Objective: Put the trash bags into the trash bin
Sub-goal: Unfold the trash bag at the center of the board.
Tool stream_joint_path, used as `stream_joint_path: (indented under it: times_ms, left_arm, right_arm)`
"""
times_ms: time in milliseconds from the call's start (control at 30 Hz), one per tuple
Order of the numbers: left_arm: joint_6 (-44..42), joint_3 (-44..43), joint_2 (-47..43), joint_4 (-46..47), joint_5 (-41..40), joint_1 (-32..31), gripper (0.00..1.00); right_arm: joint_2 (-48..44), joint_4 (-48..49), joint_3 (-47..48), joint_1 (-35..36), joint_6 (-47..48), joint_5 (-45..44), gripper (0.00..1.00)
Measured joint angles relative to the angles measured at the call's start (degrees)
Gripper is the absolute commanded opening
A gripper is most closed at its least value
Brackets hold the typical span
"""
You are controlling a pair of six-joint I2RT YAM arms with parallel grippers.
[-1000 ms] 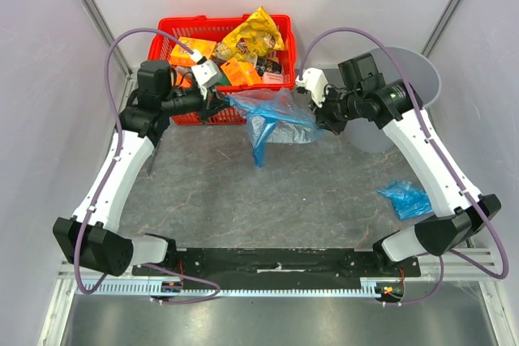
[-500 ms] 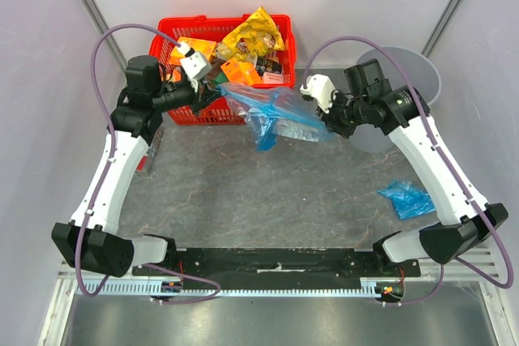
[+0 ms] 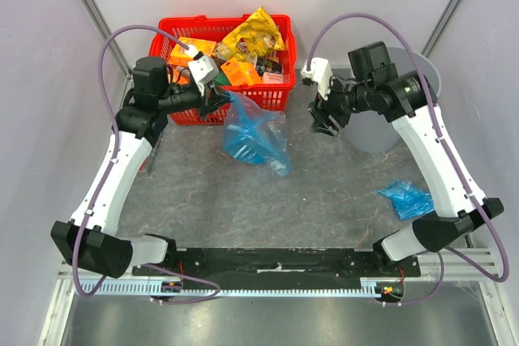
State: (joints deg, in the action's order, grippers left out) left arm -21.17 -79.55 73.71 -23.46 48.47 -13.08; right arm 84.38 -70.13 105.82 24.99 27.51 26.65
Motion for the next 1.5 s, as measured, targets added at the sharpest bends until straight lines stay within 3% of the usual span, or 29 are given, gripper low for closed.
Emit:
stream_joint_path:
  times_ms: [233, 700, 800, 867, 900, 967, 1267, 1300, 1433, 1500]
  left_arm:
    - [0.48, 0.00, 0.00, -0.07, 0.94, -3.39, 0.02]
    - [2.08, 0.00, 0.52, -0.07, -0.39, -8.96, 0.02]
    - [2.12, 0.00, 0.81, -0.13, -0.39, -9.29, 0.02]
    - [2.16, 0.00, 0.81, -0.17, -0.24, -9.31, 0.02]
    - [2.19, 0.00, 0.81, -0.15, -0.02, -9.31, 0.02]
    - [2.29, 0.00, 0.81, -0.15, 0.35, -9.29, 0.02]
    - [2.82, 0.00, 0.81, -0.33, 1.20, -9.20, 0.04]
    - [2.84, 0.00, 0.81, -0.44, 1.14, -9.18, 0.08]
    - [3.52, -0.04, 0.87, -0.28, 1.14, -8.94, 0.43]
    - [4.46, -0.22, 1.09, -0.02, 1.16, -8.70, 0.53]
  right_arm:
    - [5.38, 0.57, 9.73, 0.37, -2.67, 5.68, 0.78]
    - [14.23, 6.71, 9.99, 6.86, -7.28, 12.59, 0.85]
    - [14.60, 7.63, 9.86, 7.17, -7.58, 12.70, 0.75]
    - [14.62, 8.55, 9.46, 7.21, -7.74, 12.72, 0.51]
    - [14.62, 9.07, 9.20, 7.34, -7.85, 12.72, 0.31]
    - [14.84, 9.73, 8.92, 7.43, -8.22, 12.66, 0.01]
    - [15.21, 11.06, 8.90, 7.50, -8.52, 6.29, 0.00]
    - [15.12, 11.26, 8.90, 7.56, -8.46, 4.94, 0.00]
    - [14.19, 11.39, 8.92, 7.78, -8.28, 0.15, 0.00]
    - [13.51, 11.39, 8.94, 7.74, -8.31, -1.57, 0.00]
